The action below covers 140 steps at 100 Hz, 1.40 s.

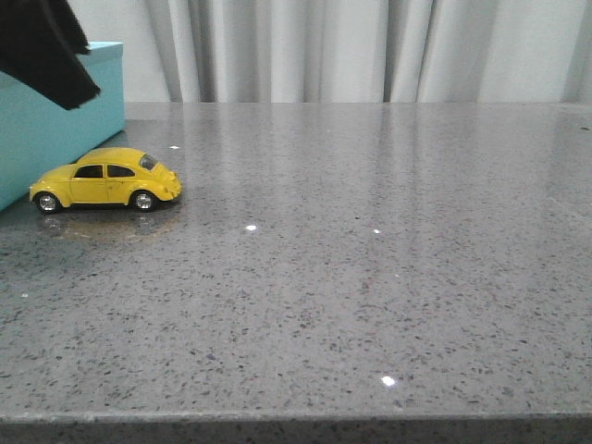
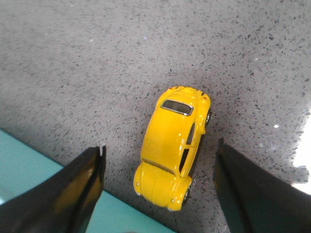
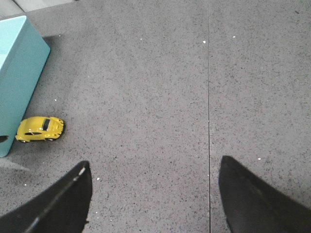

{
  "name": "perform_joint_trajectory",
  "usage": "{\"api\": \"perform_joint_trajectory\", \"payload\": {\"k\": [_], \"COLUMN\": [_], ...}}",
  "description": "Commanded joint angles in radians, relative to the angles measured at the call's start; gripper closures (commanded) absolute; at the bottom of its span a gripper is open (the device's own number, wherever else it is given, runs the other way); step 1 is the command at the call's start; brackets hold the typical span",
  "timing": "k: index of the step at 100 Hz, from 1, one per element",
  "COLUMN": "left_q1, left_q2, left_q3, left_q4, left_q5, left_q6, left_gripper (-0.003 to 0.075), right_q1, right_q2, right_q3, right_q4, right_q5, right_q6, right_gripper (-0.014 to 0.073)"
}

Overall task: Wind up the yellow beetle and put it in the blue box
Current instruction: 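Grasp the yellow car with the left gripper and lift it, then move the car over the blue box with the left gripper and lower it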

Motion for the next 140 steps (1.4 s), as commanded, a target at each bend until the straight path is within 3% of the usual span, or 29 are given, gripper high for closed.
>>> {"api": "perform_joint_trajectory", "payload": {"k": [1,70,79,97,102,124,140], "left_q1": [-0.009,-0.048,-0.048,-0.048,-0.048,-0.048,-0.043], "left_q2": [0.036,0.249,0.249,0.249,0.249,0.221,0.175], "left_q3": [-0.091,-0.155,-0.155,-0.155,-0.155,-0.233,-0.369], "left_q4": [-0.008,0.115,0.115,0.115,0.115,0.099,0.109], "left_q5": [0.032,0.080,0.080,0.080,0.080,0.091,0.034], "left_q6": [0.023,0.069,0.069,0.069,0.069,0.048,-0.166], "left_gripper": [0.0259,0.0262,0.0312,0.0522,0.0549,0.0552,0.0550], "right_q1": [0.002,0.002,0.002,0.002,0.002,0.002,0.002], "right_q2": [0.003,0.003,0.003,0.003,0.003,0.003,0.003], "right_q3": [-0.021,-0.021,-0.021,-0.021,-0.021,-0.021,-0.021], "right_q4": [0.005,0.005,0.005,0.005,0.005,0.005,0.005], "right_q5": [-0.075,-0.091,-0.091,-0.092,-0.092,-0.092,-0.092], "right_q6": [-0.010,-0.012,-0.012,-0.012,-0.012,-0.012,-0.012], "right_gripper": [0.0053,0.0053,0.0053,0.0053,0.0053,0.0053,0.0053]}}
